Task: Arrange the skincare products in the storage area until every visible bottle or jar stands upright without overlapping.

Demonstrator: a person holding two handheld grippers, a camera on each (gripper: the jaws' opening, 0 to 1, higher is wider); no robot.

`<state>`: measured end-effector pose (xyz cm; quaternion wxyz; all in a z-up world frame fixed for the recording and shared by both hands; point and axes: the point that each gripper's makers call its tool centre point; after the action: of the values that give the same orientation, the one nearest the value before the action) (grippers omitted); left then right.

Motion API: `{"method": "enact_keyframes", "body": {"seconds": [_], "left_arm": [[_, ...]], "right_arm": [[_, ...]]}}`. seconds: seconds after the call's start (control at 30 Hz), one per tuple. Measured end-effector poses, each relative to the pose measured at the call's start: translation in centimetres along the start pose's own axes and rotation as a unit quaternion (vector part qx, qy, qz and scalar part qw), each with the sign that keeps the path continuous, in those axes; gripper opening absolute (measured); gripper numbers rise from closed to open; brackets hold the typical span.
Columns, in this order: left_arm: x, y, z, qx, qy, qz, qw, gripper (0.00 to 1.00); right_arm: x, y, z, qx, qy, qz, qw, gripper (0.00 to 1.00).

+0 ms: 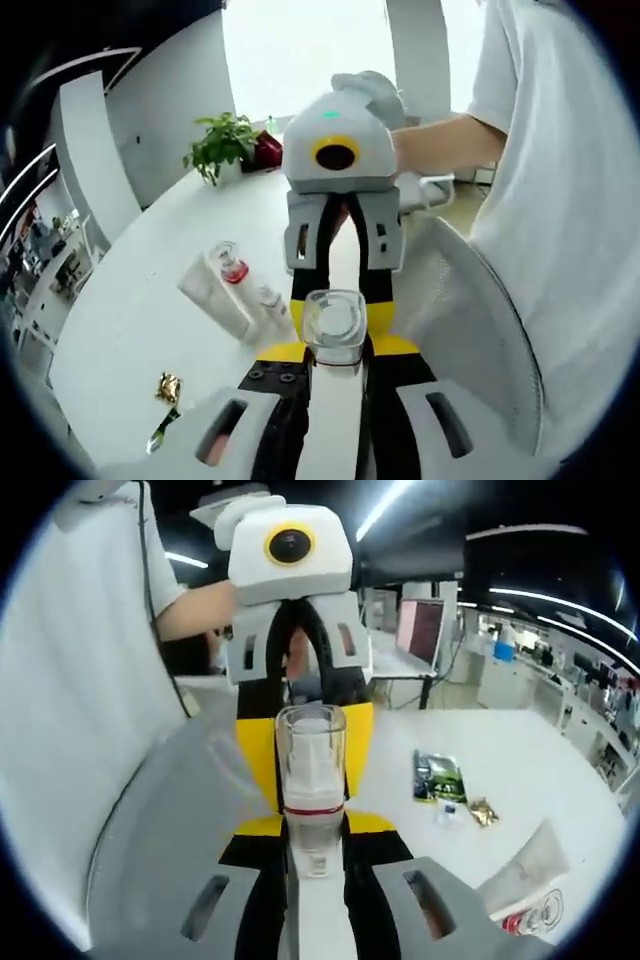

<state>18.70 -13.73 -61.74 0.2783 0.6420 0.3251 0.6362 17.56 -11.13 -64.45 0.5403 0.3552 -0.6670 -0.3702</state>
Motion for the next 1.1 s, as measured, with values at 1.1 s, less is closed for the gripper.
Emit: {"method": "enact_keyframes", "body": {"seconds": [1.1], "left_arm": [[-6.7, -6.6, 3.0, 0.001, -0.014, 0.074, 0.9972, 0.25]], "right_arm": [[-3.7, -9.8, -2.0, -0.027, -0.061, 0.092, 0.9934, 0.20]]}}
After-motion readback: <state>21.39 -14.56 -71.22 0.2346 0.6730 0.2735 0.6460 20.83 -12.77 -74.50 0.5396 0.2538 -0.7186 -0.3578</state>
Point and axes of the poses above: the point that each gripper's makers call its tool centre point, and the gripper's own axes: x roughly backward along the fingers, z roughly to its left, y roughly out of its top, and after that the axes turned 13 degrees about -y, right-handed
